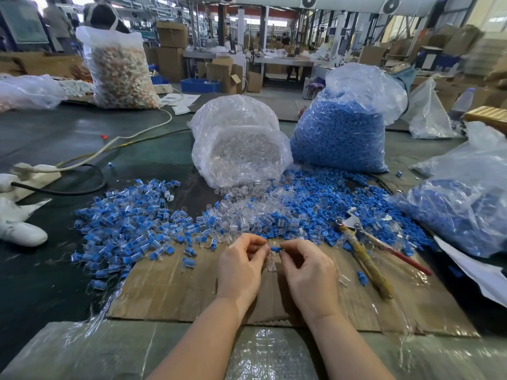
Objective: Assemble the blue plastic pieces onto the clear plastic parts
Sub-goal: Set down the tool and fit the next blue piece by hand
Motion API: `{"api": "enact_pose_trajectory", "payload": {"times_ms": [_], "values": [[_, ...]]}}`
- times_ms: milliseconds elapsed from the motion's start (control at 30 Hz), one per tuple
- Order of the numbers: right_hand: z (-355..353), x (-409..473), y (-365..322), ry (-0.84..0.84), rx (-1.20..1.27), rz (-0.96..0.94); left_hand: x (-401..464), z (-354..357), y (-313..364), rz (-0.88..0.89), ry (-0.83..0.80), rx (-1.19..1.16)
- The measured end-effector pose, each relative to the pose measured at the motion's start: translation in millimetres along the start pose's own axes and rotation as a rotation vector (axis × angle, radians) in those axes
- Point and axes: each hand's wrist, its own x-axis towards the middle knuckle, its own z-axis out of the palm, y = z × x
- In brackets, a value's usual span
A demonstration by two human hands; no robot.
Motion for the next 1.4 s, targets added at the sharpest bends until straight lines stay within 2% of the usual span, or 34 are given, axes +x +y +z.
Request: {"api": "enact_pose_trajectory", "payload": {"times_ms": [333, 700, 1400], "values": [[0.3, -1.7, -1.4, -0.043, -0.046, -0.022, -2.2, -2.5, 1.4, 0.047, -0.098, 0.047], [-0.6, -0.1, -3.0, -0.085, 0.039, -0.087, -1.9, -2.9, 1.8, 0.002, -0.065, 0.002], [-3.2, 1.3, -2.6, -0.107, 0.002, -0.087, -1.7, -2.2, 2.0, 0.04, -0.05, 0.035]]}}
